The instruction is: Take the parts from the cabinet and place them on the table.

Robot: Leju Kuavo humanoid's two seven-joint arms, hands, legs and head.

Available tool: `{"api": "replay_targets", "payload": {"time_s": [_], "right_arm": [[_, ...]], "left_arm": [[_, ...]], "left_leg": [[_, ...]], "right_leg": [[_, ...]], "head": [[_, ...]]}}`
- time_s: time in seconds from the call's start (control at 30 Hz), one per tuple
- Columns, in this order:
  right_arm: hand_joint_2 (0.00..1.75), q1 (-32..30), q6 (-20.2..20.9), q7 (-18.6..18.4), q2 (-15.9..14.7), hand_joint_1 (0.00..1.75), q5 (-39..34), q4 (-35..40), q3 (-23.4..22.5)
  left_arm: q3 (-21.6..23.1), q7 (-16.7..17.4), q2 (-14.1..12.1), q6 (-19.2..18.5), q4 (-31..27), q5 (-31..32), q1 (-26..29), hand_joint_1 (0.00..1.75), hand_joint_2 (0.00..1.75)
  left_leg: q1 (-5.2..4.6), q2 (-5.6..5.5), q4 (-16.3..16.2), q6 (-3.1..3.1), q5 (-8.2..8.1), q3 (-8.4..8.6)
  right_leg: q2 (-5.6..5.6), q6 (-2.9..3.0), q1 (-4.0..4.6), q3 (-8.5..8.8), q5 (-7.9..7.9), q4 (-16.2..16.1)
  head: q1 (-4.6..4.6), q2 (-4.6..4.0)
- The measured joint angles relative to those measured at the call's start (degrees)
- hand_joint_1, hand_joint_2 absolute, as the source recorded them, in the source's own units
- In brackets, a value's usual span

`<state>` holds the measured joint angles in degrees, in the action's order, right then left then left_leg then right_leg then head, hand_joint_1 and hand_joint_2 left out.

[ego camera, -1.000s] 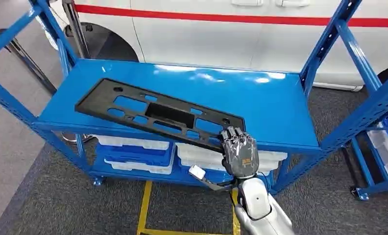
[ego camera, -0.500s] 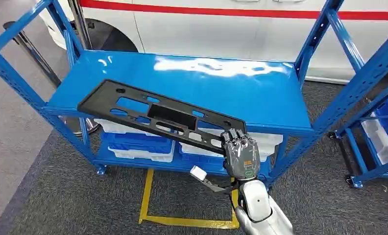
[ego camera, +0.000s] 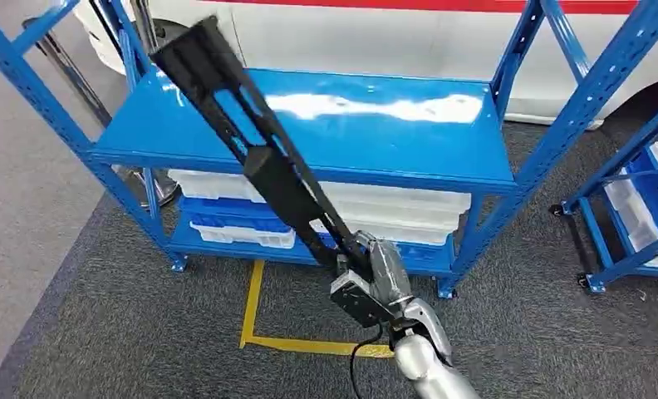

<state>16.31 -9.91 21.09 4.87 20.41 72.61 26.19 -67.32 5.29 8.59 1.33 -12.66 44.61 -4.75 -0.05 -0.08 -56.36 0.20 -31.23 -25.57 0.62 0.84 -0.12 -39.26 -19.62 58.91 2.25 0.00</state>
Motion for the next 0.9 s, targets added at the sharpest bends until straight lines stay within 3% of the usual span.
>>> {"api": "replay_targets", "payload": {"time_s": [0.03,0.07,0.13,0.17,0.2,0.23,0.27,0.33,0.37,0.4,0.43,0.53,0.57,0.6,0.63,0.7,0.73,0.77,0.8,0.83,0.87,0.9], "right_arm": [[1.75,-0.1,4.1,0.6,0.0,1.73,-3.6,0.1,0.1],[1.75,-0.3,7.6,1.2,-0.2,1.73,-6.5,0.0,0.1],[1.75,-0.6,12.1,2.4,-0.3,1.73,-10.2,0.0,0.3],[1.75,-0.7,13.2,2.8,-0.3,1.73,-11.5,-0.2,0.5],[1.75,-0.8,14.1,3.2,-0.3,1.73,-12.6,-0.3,0.5],[1.75,-0.8,14.8,3.5,-0.4,1.73,-13.1,-0.4,0.5],[1.75,-0.9,15.2,3.6,-0.5,1.73,-13.3,-0.4,0.5],[1.75,-0.9,15.7,3.7,-0.7,1.73,-13.6,-0.4,0.8],[1.75,-0.9,15.8,3.7,-0.7,1.73,-13.6,-0.4,1.1],[1.75,-0.8,15.9,3.7,-0.7,1.73,-13.6,-0.3,1.3],[1.75,-0.8,16.0,3.7,-0.6,1.73,-13.6,-0.3,1.4],[1.75,-0.8,16.2,3.9,-0.7,1.73,-13.7,-0.3,1.5],[1.75,-0.8,16.4,3.9,-0.7,1.73,-13.7,-0.4,1.6],[1.75,-0.8,16.6,3.9,-0.7,1.73,-13.7,-0.5,1.7],[1.75,-0.7,16.6,3.9,-0.7,1.73,-13.7,-0.5,1.9],[1.75,-0.7,16.9,3.9,-0.7,1.73,-14.1,-0.6,2.2],[1.75,-0.7,17.1,4.0,-0.7,1.73,-14.3,-0.8,2.3],[1.75,-0.7,17.3,4.3,-0.7,1.73,-14.6,-0.9,2.3],[1.75,-0.7,17.7,4.7,-0.7,1.73,-14.8,-0.9,2.3],[1.75,-0.7,18.1,5.3,-0.7,1.73,-15.4,-0.9,2.2],[1.75,-0.7,18.4,5.8,-0.7,1.73,-15.8,-0.9,2.2],[1.75,-0.7,18.6,6.2,-0.7,1.73,-16.0,-0.8,2.2]], "left_arm": [[0.0,0.0,0.0,-0.1,0.0,0.1,0.0,0.00,1.75],[-0.1,0.0,0.2,-0.2,0.0,0.2,-0.1,0.00,1.75],[-0.1,0.0,0.2,-0.3,0.0,0.5,-0.3,0.00,1.75],[-0.1,0.0,0.2,-0.4,0.0,0.5,-0.2,0.00,1.75],[-0.1,0.0,0.2,-0.4,0.0,0.5,-0.2,0.00,1.75],[-0.1,0.0,0.2,-0.5,0.0,0.5,-0.2,0.00,1.75],[-0.2,0.0,0.2,-0.5,0.0,0.5,-0.2,0.00,1.75],[-0.2,0.0,0.3,-0.5,0.0,0.6,-0.2,0.00,1.75],[-0.3,0.0,0.4,-0.5,0.0,0.6,-0.2,0.00,1.75],[-0.3,0.0,0.4,-0.5,0.0,0.6,-0.2,0.00,1.75],[-0.3,0.0,0.4,-0.5,0.0,0.6,-0.2,0.00,1.75],[-0.4,0.0,0.4,-0.5,0.0,0.7,-0.2,0.00,1.75],[-0.5,0.0,0.4,-0.5,0.0,0.7,0.0,0.00,1.75],[-0.6,0.0,0.4,-0.6,0.0,0.6,0.1,0.00,1.75],[-0.7,0.0,0.4,-0.6,0.0,0.7,0.0,0.00,1.75],[-0.8,0.0,0.4,-0.7,0.0,0.7,0.1,0.00,1.75],[-0.8,0.0,0.4,-0.8,0.0,0.7,0.1,0.00,1.75],[-0.8,-0.2,0.4,-0.8,0.0,0.8,0.0,0.00,1.75],[-0.8,-0.2,0.4,-0.9,0.0,0.8,0.0,0.00,1.75],[-0.8,-0.4,0.4,-1.0,0.0,0.9,-0.1,0.00,1.75],[-0.8,-0.5,0.4,-1.0,0.0,1.0,-0.1,0.00,1.75],[-0.8,-0.6,0.4,-1.0,0.0,1.0,-0.3,0.00,1.75]], "left_leg": [[0.04,0.05,0.3,0.46,0.87,-0.50],[0.74,0.55,0.7,0.97,2.02,-1.12],[0.71,0.68,0.7,1.93,3.60,-2.89],[0.67,0.71,0.6,1.99,4.38,-3.99],[0.65,0.72,0.4,1.96,5.20,-5.12],[0.66,0.73,0.2,1.85,5.94,-6.37],[0.70,0.74,-0.2,1.70,6.61,-7.66],[0.79,0.75,-1.1,1.28,7.62,-9.92],[0.83,0.74,-1.8,0.94,8.08,-10.98],[0.67,0.67,-2.2,0.59,8.34,-11.65],[0.62,0.66,-2.7,0.25,8.60,-11.83],[0.80,0.67,-2.1,-0.99,10.59,-12.20],[1.00,0.64,-2.3,-1.38,10.29,-12.71],[1.12,0.52,-3.6,-1.57,7.89,-13.45],[1.16,0.53,-6.3,-1.65,4.15,-14.38],[1.15,0.47,-14.7,-1.86,-2.80,-16.05],[1.15,0.48,-17.7,-1.88,-3.41,-16.15],[1.14,0.47,-19.2,-1.84,-2.24,-15.67],[1.14,0.47,-18.9,-1.70,0.02,-14.38],[1.12,0.46,-16.7,-1.42,2.36,-11.96],[1.04,0.43,-13.0,-1.01,3.53,-8.75],[0.77,0.32,-7.9,-0.35,2.58,-4.58]], "right_leg": [[-0.07,-0.39,0.15,-0.08,0.82,-0.4],[-0.47,-0.72,0.04,-0.58,0.16,-0.2],[-0.61,-1.20,-0.15,-2.19,-7.26,4.4],[-0.60,-1.49,-0.35,-2.97,-10.98,8.8],[-0.60,-1.75,-0.47,-3.50,-13.29,12.9],[-0.60,-1.96,-0.57,-3.68,-13.36,16.4],[-0.59,-2.10,-0.72,-3.10,-11.40,17.9],[-0.58,-2.26,-1.01,1.04,-7.01,14.8],[-0.58,-2.20,-1.15,5.11,-6.79,10.1],[-0.62,-2.02,-1.04,9.22,-10.10,4.4],[-0.77,-1.69,-0.64,11.63,-12.15,0.2],[-0.64,-0.43,-0.24,10.38,-11.31,0.5],[-0.40,0.25,-0.67,9.49,-10.41,0.2],[-0.25,0.79,-0.61,8.82,-9.77,0.2],[-0.23,1.29,-0.57,8.06,-9.07,0.2],[-0.24,1.47,-0.31,6.13,-7.46,0.2],[-0.22,1.49,-0.17,5.32,-6.74,0.3],[-0.22,1.46,-0.04,4.26,-6.02,0.4],[-0.19,1.40,0.05,3.22,-5.33,0.5],[-0.19,1.33,0.16,2.18,-4.66,0.7],[-0.21,1.25,0.29,1.35,-4.08,0.8],[-0.20,1.11,0.26,0.97,-3.47,1.0]], "head": [[0.00,0.00],[-0.02,0.00],[0.24,0.00],[0.13,0.00],[0.20,0.00],[0.15,0.00],[0.22,0.00],[0.20,0.00],[0.15,0.00],[0.15,0.00],[0.06,0.00],[0.09,0.00],[0.15,0.00],[0.06,0.00],[0.11,0.00],[0.09,0.00],[0.09,0.00],[0.09,0.00],[0.09,0.00],[0.07,0.00],[0.09,0.00],[0.04,0.00]]}}
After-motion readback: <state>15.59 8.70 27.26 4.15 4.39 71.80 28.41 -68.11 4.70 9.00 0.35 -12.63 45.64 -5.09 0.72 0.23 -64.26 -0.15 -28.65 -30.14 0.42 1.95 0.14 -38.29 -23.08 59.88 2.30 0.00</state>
